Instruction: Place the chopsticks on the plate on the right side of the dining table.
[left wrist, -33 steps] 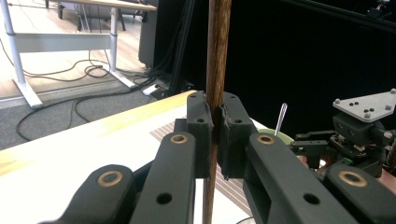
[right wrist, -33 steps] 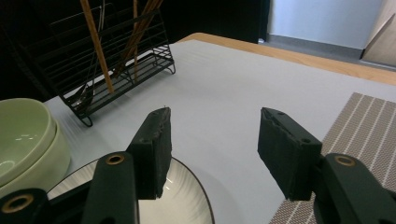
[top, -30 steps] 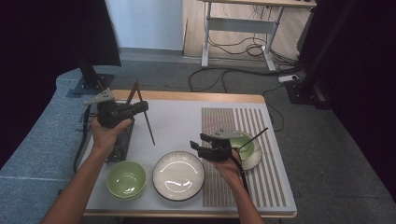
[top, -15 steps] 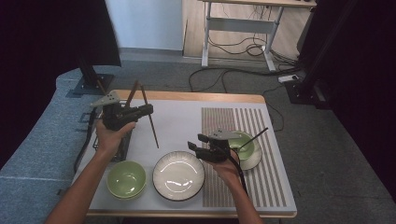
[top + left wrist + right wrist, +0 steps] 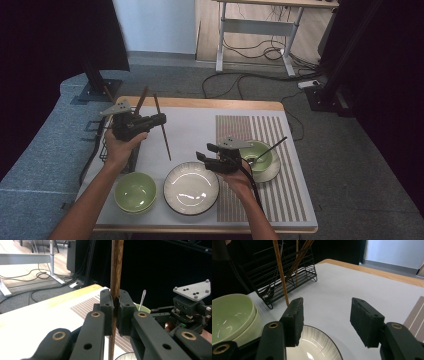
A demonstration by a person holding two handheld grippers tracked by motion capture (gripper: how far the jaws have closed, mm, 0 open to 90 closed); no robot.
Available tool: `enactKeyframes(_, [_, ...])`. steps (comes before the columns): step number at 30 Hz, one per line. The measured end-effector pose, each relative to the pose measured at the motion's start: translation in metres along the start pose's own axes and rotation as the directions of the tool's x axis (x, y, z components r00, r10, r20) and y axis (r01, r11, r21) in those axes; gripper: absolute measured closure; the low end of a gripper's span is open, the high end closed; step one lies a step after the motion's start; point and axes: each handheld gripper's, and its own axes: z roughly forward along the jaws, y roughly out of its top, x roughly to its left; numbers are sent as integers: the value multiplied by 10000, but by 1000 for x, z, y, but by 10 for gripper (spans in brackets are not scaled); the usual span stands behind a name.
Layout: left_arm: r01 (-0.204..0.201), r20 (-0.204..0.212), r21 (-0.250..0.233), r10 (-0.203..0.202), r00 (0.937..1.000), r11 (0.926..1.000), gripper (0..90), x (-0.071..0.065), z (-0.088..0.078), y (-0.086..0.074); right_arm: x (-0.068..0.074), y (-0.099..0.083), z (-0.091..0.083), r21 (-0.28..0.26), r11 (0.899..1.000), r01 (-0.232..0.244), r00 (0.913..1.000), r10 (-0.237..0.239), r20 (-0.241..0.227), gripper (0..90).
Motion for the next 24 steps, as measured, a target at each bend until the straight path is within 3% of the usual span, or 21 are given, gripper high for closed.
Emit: enactKeyframes(24, [-106, 230, 218, 101, 9997, 9997, 841, -8, 15, -1, 12, 14, 12, -157, 9998, 133, 9998, -135, -111, 442])
